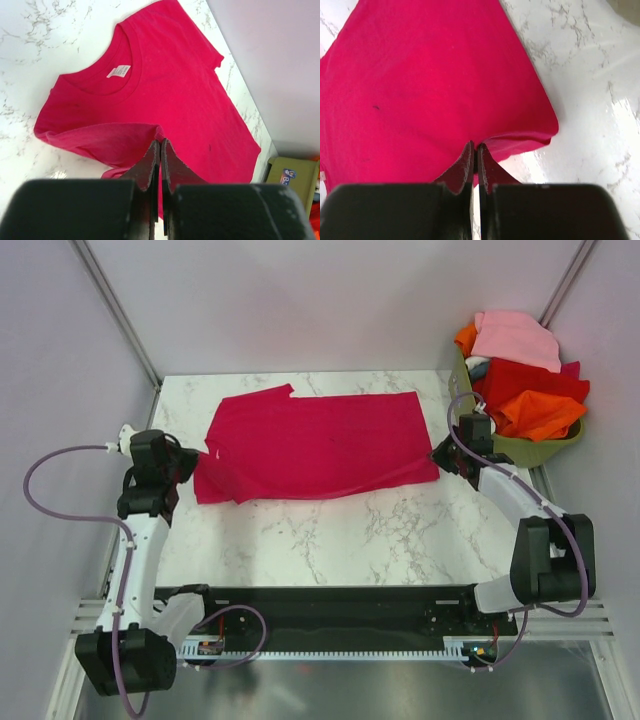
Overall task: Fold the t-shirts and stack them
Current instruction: Fold the tshirt
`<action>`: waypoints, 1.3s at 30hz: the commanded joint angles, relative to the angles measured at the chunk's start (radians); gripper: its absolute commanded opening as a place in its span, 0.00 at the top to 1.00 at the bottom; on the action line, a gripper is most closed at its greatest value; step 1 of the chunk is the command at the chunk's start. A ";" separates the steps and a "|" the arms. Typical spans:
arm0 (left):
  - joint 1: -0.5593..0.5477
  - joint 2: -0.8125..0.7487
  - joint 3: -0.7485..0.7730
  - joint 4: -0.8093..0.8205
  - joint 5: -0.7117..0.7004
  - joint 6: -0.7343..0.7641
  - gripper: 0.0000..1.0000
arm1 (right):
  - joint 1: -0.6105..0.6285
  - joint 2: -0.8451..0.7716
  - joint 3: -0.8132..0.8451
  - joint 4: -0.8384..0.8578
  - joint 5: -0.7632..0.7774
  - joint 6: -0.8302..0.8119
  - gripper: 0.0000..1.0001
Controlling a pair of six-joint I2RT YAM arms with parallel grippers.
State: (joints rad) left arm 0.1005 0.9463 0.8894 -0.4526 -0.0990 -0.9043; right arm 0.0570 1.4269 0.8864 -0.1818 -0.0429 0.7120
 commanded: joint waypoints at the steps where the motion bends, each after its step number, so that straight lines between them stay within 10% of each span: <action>1: 0.001 0.057 0.074 0.114 -0.013 -0.024 0.98 | 0.003 0.052 0.081 0.031 0.041 0.015 1.00; 39: 0.001 0.650 0.396 0.281 0.041 -0.103 0.98 | 0.001 0.362 0.286 0.145 0.147 0.130 0.92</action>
State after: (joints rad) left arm 0.1005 1.5524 1.2118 -0.2405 -0.0727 -0.9691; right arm 0.0574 1.7725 1.1343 -0.0891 0.0692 0.8093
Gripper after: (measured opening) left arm 0.030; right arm 0.067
